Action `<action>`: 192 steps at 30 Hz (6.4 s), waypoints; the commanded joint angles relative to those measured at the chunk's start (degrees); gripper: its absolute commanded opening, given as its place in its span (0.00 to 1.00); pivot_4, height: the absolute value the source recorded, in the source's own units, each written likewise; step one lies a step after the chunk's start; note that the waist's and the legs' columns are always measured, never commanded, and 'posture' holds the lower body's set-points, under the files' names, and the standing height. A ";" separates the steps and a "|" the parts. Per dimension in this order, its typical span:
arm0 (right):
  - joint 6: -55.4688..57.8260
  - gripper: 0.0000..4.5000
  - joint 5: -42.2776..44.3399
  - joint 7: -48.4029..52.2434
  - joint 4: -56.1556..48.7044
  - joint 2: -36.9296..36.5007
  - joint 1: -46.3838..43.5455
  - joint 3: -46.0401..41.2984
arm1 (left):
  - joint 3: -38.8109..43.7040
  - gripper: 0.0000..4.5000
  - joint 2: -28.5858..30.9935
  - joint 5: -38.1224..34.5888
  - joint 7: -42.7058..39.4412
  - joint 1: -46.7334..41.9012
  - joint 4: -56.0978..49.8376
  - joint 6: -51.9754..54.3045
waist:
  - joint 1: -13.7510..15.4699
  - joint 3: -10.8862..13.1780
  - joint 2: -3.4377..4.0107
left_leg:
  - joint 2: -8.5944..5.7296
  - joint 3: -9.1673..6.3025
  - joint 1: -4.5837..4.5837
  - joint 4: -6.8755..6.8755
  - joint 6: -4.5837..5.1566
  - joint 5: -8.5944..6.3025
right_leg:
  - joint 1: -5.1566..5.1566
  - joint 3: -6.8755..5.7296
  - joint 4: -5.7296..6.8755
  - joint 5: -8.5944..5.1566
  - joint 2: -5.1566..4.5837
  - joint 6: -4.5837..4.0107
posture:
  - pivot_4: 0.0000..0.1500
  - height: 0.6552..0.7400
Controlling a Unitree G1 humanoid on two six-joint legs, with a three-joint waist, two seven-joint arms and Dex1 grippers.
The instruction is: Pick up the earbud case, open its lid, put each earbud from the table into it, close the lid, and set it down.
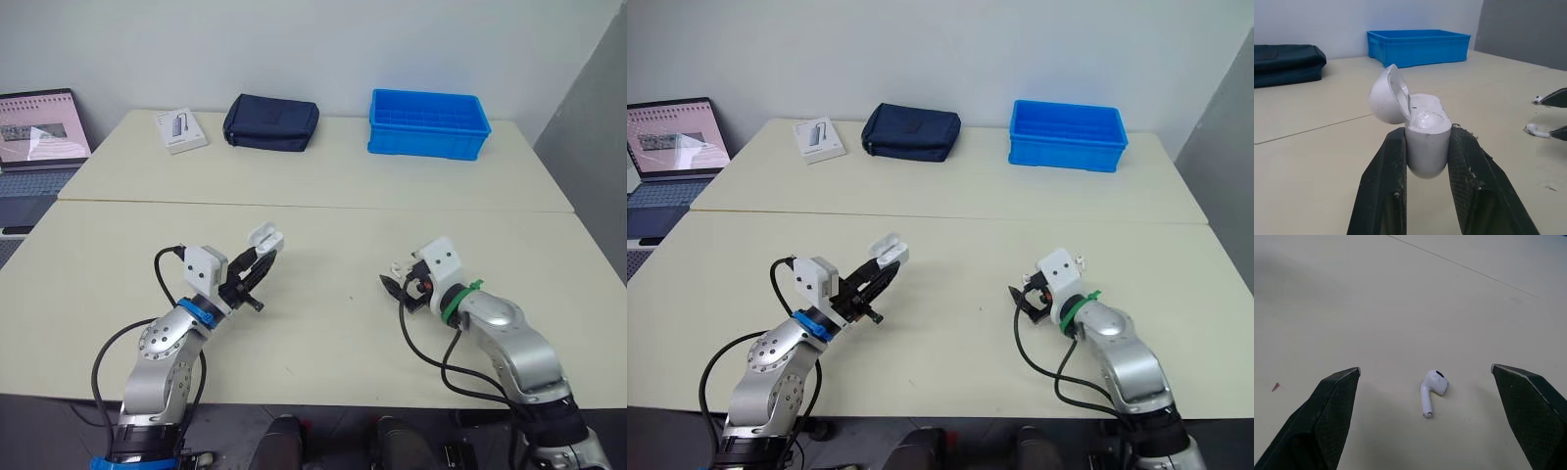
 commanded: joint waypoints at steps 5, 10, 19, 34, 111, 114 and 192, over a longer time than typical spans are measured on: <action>-1.29 0.96 -2.14 -2.09 6.07 2.94 -1.73 1.11 | 0.12 0.18 0.10 -0.68 -0.42 -0.36 -2.76 -0.58 | -0.12 -0.01 0.01 | 0.04 0.02 0.02 -0.01 0.00 0.00 | -0.03 0.02 0.07 0.00 0.03 0.00 | 1.00 1.00; 0.07 0.65 -2.16 -2.73 6.77 4.52 -1.68 1.22 | -0.10 0.18 0.24 -0.81 -1.29 0.20 -2.63 -0.66 | -0.14 -0.01 0.01 | 0.06 0.01 0.07 -0.01 0.00 0.00 | -0.01 0.02 0.10 0.00 0.06 0.00 | 1.00 1.00; 3.66 0.09 -2.01 -3.05 5.13 4.88 -2.20 0.15 | -0.30 0.18 0.32 -0.71 -2.17 0.10 -2.16 -0.52 | -0.09 -0.03 0.00 | 0.05 -0.01 0.08 -0.01 0.00 0.00 | 0.02 0.01 0.09 0.00 0.05 -0.01 | 1.00 1.00; -15.38 0.09 7.88 39.34 -6.69 -32.10 11.29 -3.83 | -2.40 0.18 0.67 -0.80 -4.47 0.35 -3.81 0.78 | -0.14 0.01 -0.01 | 0.04 -0.03 0.00 -0.02 0.01 0.00 | 0.03 -0.08 -0.06 -0.01 0.00 0.01 | 1.00 1.00; -9.75 0.09 -10.18 54.17 -7.18 -46.12 -0.83 8.27 | -6.19 0.18 0.08 -0.47 -4.04 4.93 -9.32 2.73 | 0.32 0.02 0.00 | 0.03 0.08 0.03 0.00 -0.01 -0.01 | 0.08 -0.02 -0.19 0.03 -0.24 0.09 | 1.00 1.00; -3.51 0.09 -4.04 54.07 -9.17 -44.21 -3.19 3.28 | -6.41 0.18 -0.19 -0.89 -4.61 3.78 -8.97 2.57 | 0.30 0.03 0.00 | 0.01 0.08 0.01 0.00 -0.01 -0.01 | 0.06 -0.02 -0.19 0.03 -0.24 0.09 | 1.00 1.00; 9.37 0.97 27.51 9.53 -28.33 -8.74 1.77 -15.07 | -9.17 0.18 -3.78 -0.91 -3.34 -1.97 -8.45 3.24 | 0.01 0.02 0.01 | -0.02 -0.10 -0.24 -0.05 0.00 0.00 | -0.16 -0.12 -0.13 0.01 -0.04 0.04 | 1.00 1.00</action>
